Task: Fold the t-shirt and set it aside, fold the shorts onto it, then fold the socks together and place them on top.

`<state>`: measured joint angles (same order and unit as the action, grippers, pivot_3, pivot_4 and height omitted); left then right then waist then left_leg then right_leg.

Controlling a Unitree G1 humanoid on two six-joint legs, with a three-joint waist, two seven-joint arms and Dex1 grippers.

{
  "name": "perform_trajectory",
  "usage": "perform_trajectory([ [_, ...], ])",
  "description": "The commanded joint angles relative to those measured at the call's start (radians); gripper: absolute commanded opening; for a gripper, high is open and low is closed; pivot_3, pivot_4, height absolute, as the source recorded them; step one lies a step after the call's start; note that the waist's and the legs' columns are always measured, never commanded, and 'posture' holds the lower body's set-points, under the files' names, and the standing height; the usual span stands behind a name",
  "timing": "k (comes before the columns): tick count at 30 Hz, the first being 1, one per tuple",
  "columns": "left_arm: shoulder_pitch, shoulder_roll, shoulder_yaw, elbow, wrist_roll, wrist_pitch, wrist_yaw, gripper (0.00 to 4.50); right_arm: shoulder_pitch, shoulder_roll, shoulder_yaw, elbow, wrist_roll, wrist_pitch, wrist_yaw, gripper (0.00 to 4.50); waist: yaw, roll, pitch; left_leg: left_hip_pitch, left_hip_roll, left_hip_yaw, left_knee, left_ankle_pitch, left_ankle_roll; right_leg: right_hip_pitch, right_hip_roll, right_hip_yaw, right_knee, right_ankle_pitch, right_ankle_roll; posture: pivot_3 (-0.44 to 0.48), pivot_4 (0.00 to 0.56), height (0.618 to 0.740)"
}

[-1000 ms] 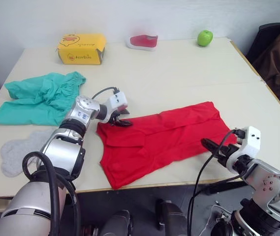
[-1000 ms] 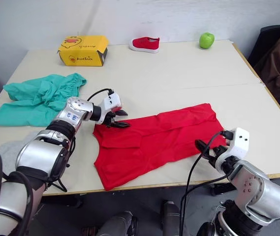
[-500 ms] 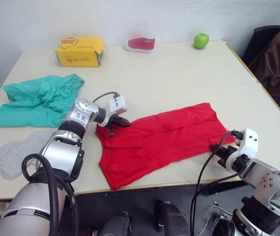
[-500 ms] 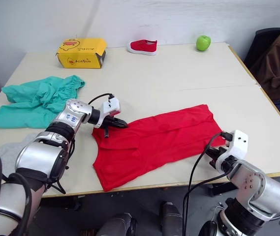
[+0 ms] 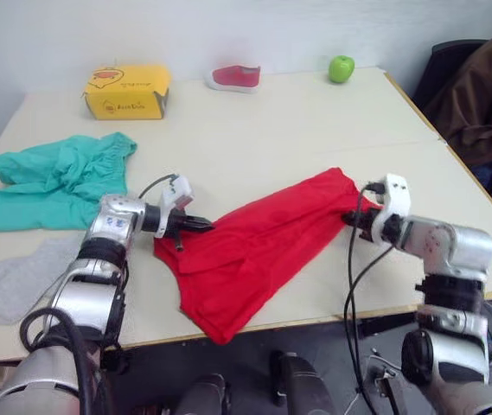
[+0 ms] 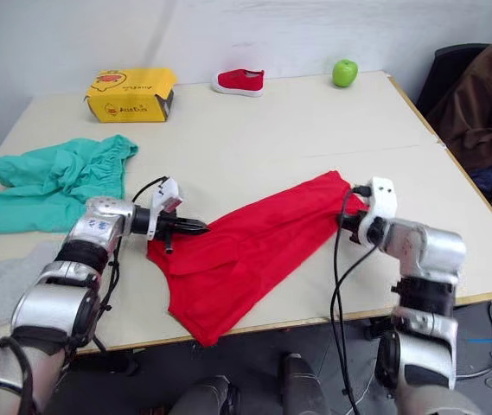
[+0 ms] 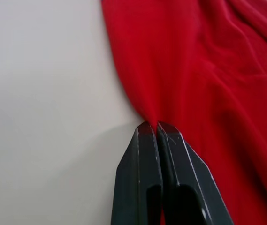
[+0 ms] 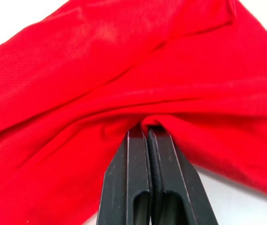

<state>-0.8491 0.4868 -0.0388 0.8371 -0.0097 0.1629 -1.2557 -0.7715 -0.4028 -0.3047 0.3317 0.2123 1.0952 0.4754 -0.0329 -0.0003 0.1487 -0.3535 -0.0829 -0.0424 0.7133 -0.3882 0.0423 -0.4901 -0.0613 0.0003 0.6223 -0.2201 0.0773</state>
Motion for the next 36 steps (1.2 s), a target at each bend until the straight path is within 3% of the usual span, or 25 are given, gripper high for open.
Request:
perform_trajectory([
  [1, 0.152, 0.009, 0.017, -0.295, -0.067, 0.186, 0.042, 0.0, -0.127, -0.023, 0.061, 0.254, -0.034, -0.186, 0.022, 0.02, -0.002, 0.0, 0.0, 0.0, 0.0, 0.0, -0.001, 0.0, 0.0, 0.0, 0.0, 0.001, 0.0, 0.0, 0.0, 0.0, 0.15, 0.74],
  [5, 0.385, -0.02, 0.101, -0.731, -0.195, 0.476, 0.186, 0.0, -0.322, 0.013, 0.134, 0.566, -0.085, -0.383, 0.04, 0.02, -0.009, 0.001, 0.0, 0.0, 0.001, 0.002, -0.001, 0.0, 0.0, 0.0, 0.0, 0.002, -0.001, 0.0, 0.0, 0.0, 0.15, 0.74],
  [10, 0.574, -0.051, 0.139, -1.042, -0.256, 0.616, 0.348, 0.0, -0.444, 0.06, 0.181, 0.798, -0.131, -0.554, 0.036, 0.02, -0.006, 0.001, 0.0, 0.0, 0.001, 0.0, -0.003, 0.0, -0.001, -0.001, 0.001, 0.002, -0.002, 0.0, 0.0, 0.0, 0.15, 0.74],
  [19, 0.696, -0.151, 0.196, -1.223, -0.31, 0.704, 0.607, 0.0, -0.511, 0.086, 0.204, 0.932, -0.187, -0.698, 0.021, 0.02, 0.004, 0.002, 0.001, 0.001, 0.001, -0.001, -0.003, 0.0, -0.001, 0.004, 0.001, 0.0, -0.006, 0.0, 0.0, 0.0, 0.15, 0.74],
  [24, 0.687, -0.13, 0.19, -1.206, -0.347, 0.766, 0.63, 0.0, -0.501, 0.066, 0.237, 0.919, -0.221, -0.715, 0.078, 0.02, 0.003, 0.002, 0.001, 0.002, 0.001, -0.002, -0.003, 0.0, -0.001, 0.004, 0.001, -0.001, -0.006, 0.0, 0.0, 0.0, 0.15, 0.74],
  [25, 0.684, -0.117, 0.187, -1.202, -0.356, 0.773, 0.622, 0.21, -0.496, 0.058, 0.248, 0.91, -0.231, -0.718, 0.094, 0.0, 0.003, 0.002, 0.001, 0.002, 0.001, -0.002, -0.003, 0.0, -0.001, 0.005, 0.001, -0.001, -0.007, 0.0, 0.0, 0.0, 0.15, 0.74],
  [28, 0.664, -0.078, 0.193, -1.187, -0.394, 0.785, 0.596, 0.93, -0.48, 0.032, 0.271, 0.872, -0.24, -0.708, 0.156, 0.63, 0.004, 0.002, 0.001, 0.001, 0.001, -0.003, -0.003, 0.0, -0.001, 0.005, 0.001, -0.001, -0.007, 0.0, 0.0, 0.0, 0.15, 0.74],
  [31, 0.632, -0.029, 0.206, -1.161, -0.427, 0.784, 0.566, 1.89, -0.452, 0.0, 0.295, 0.797, -0.248, -0.691, 0.204, 1.66, 0.004, 0.002, 0.001, 0.001, 0.001, -0.004, -0.003, 0.0, -0.001, 0.006, 0.001, -0.002, -0.008, 0.0, 0.0, 0.0, 0.15, 0.74],
  [36, 0.505, 0.113, 0.226, -1.046, -0.512, 0.796, 0.43, 3.41, -0.285, -0.088, 0.27, 0.353, -0.155, -0.4, 0.297, 3.37, 0.01, 0.003, 0.002, 0.001, 0.002, -0.007, -0.003, 0.0, -0.002, 0.007, 0.001, -0.005, -0.01, 0.0, 0.0, 0.0, 0.15, 0.74],
])
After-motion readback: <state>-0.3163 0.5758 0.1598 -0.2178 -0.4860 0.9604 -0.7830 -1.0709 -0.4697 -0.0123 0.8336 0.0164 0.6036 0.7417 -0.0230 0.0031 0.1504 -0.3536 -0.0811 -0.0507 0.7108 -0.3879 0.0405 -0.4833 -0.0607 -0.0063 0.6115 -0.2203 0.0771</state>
